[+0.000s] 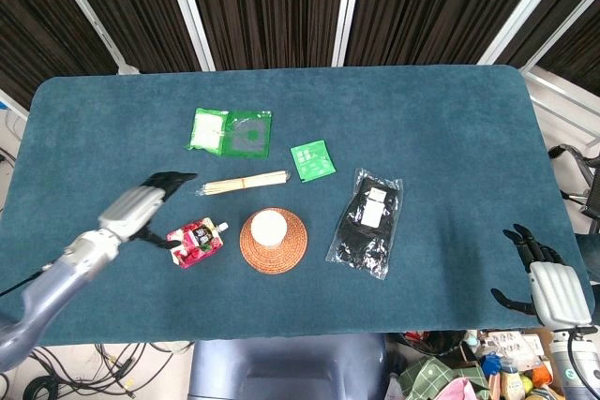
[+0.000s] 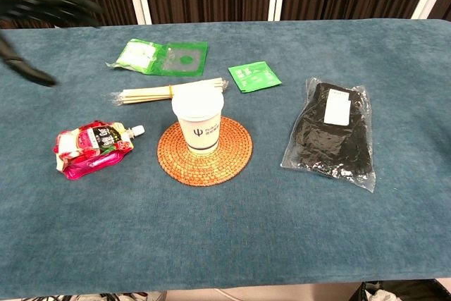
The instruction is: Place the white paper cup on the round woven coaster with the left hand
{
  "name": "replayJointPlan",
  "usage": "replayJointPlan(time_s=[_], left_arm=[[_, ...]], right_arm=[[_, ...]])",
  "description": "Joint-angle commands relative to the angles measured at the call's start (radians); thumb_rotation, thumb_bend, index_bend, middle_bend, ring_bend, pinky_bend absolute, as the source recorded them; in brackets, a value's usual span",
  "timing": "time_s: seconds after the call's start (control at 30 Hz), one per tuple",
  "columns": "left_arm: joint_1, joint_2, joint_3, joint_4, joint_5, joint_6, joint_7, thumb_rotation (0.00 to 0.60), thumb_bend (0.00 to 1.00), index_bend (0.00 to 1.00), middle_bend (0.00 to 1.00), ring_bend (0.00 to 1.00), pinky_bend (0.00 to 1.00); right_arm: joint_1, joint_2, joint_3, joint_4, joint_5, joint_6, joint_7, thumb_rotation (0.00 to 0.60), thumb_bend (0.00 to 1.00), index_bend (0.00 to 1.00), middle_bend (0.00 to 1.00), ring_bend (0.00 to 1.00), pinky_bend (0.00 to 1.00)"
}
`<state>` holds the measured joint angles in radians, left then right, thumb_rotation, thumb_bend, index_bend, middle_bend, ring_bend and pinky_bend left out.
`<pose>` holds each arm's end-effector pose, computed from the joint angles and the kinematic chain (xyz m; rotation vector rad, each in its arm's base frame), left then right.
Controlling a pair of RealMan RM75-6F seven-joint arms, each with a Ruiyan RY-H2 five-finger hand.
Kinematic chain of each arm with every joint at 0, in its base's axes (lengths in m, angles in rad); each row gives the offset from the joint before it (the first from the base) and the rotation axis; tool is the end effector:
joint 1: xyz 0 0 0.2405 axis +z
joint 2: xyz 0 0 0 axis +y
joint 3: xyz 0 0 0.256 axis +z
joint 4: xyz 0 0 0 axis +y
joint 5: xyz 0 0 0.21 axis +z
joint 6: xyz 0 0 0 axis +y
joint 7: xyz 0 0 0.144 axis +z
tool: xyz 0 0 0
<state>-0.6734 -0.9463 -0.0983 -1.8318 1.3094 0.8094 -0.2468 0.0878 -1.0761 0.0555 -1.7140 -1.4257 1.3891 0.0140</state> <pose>-0.1816 0.3115 0.1198 -1.8696 -1.2980 -0.9370 -0.3073 -0.1807 0.1547 1.3548 -1.0590 0.8760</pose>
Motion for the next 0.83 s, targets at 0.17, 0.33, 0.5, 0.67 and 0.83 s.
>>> replayJointPlan(time_s=[0.17, 0.33, 0.5, 0.67, 0.83], left_arm=[[0.197, 0.075, 0.107, 0.015, 0.202, 0.264, 0.005, 0.600, 0.14, 0.02, 0.08, 0.00, 0.00], [0.308, 0.015, 0.145, 0.152, 0.307, 0.456, -0.108, 0.600, 0.14, 0.03, 0.09, 0.00, 0.00], [0.384, -0.068, 0.163, 0.318, 0.360, 0.596, -0.214, 0.600, 0.14, 0.02, 0.09, 0.00, 0.00], [0.409, -0.119, 0.184, 0.416, 0.356, 0.594, -0.239, 0.600, 0.14, 0.00, 0.09, 0.00, 0.00], [0.407, -0.123, 0.191, 0.428, 0.331, 0.546, -0.245, 0.600, 0.14, 0.00, 0.09, 0.00, 0.00]], right_arm=[[0.001, -0.001, 0.000, 0.003, -0.003, 0.000, 0.002, 0.600, 0.10, 0.13, 0.04, 0.18, 0.19], [0.001, -0.002, 0.000, 0.003, -0.005, 0.001, 0.005, 0.600, 0.10, 0.13, 0.04, 0.18, 0.19], [0.000, -0.004, -0.001, 0.004, -0.008, 0.004, 0.003, 0.600, 0.11, 0.13, 0.04, 0.18, 0.19], [-0.001, -0.005, -0.001, 0.003, -0.010, 0.007, -0.001, 0.600, 0.10, 0.13, 0.04, 0.18, 0.19], [0.000, -0.004, -0.001, 0.002, -0.006, 0.004, -0.002, 0.600, 0.10, 0.13, 0.04, 0.18, 0.19]])
